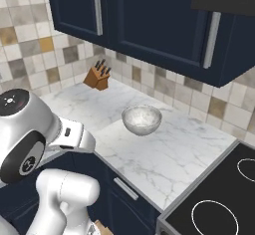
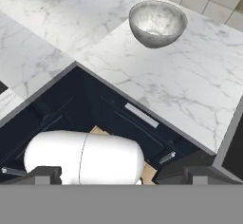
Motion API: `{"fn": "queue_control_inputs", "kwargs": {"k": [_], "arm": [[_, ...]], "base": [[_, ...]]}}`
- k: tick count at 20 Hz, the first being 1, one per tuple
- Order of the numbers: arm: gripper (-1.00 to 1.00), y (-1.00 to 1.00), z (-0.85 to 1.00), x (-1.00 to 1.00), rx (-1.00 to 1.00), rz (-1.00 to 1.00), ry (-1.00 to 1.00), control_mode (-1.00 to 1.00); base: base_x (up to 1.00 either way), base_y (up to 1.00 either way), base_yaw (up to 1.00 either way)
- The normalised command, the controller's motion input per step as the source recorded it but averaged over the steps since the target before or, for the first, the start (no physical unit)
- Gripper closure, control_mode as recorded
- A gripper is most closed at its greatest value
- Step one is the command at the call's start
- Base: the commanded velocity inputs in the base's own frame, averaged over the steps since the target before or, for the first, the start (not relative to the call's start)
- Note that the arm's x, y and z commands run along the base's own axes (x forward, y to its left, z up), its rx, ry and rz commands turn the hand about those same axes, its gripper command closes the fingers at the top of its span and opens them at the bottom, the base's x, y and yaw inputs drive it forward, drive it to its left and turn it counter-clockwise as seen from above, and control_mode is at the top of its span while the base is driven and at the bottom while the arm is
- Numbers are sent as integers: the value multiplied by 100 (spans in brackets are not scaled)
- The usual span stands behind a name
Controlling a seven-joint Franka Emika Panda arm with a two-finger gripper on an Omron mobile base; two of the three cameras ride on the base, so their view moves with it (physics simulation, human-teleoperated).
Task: Pick the cup and bowl from the counter and place them on the counter next to the sink.
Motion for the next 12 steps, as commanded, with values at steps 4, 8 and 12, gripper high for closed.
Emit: {"fn": "queue_control_inputs", "kwargs": {"k": [4, 8, 12], "arm": [[-100, 0, 0, 0, 0, 0, 0, -100], [-100, 0, -4, -5, 2, 0, 0, -100], [-100, -12, -37, -61, 17, -11, -19, -100]], "base": [[0, 0, 0], [0, 0, 0], [0, 0, 0]]}}
